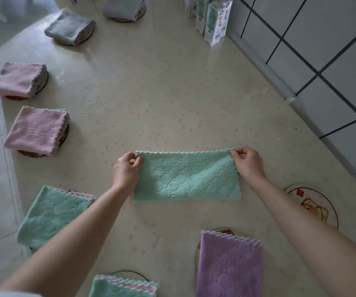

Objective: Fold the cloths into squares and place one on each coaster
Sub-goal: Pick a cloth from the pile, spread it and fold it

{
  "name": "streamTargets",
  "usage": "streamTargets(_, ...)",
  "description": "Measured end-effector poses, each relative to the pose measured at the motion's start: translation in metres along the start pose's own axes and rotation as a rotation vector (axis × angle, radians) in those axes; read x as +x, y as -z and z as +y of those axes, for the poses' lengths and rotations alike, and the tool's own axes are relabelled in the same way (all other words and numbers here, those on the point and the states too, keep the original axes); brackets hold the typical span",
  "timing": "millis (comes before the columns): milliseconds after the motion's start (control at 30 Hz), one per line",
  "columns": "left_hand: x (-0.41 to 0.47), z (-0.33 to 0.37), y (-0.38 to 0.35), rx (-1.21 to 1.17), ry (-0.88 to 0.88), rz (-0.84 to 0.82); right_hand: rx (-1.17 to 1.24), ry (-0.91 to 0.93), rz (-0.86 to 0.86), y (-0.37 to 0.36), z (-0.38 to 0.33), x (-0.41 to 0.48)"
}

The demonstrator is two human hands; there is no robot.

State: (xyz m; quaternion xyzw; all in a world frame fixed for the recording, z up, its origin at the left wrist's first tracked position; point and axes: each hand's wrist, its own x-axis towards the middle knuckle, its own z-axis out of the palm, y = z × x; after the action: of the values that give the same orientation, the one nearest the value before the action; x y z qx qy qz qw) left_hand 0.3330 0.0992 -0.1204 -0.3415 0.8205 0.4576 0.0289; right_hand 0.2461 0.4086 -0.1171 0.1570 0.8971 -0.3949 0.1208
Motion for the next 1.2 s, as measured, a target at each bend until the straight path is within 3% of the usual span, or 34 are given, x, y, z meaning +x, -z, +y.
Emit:
streamTargets(300, 0.006, 0.010, -0.001, 0.073, 0.069, 0.044, -0.038, -0.048, 0.027, 0.005, -0.009, -0.003)
streamTargets(400, -0.003, 0.012, 0.007, -0.003, 0.090, 0.083, -0.024, 0.042, 0.055, 0.017, -0.011, -0.017)
streamTargets(467, -0.023, 0.011, 0.009, 0.127, -0.051, 0.151, -0.138, 0.229, 0.075, 0.024, -0.007, -0.039)
streamTargets(533, -0.053, 0.005, 0.005, 0.321, -0.381, 0.171, -0.318, 0.473, 0.060, 0.024, -0.001, -0.066)
streamTargets(600, -0.085, -0.003, -0.005, 0.451, -0.684, -0.008, -0.414, 0.698, -0.032, 0.013, 0.006, -0.092)
streamTargets(700, -0.116, -0.023, -0.028, 0.667, -0.898, -0.290, -0.566, 0.945, -0.173, -0.007, 0.021, -0.110)
streamTargets(900, -0.120, -0.045, -0.023, 0.876, -0.827, -0.319, -0.720, 0.945, -0.245, 0.007, 0.048, -0.111)
streamTargets(1200, -0.125, -0.073, 0.015, 0.832, -0.619, -0.328, -0.742, 0.891, -0.229, 0.032, 0.069, -0.110)
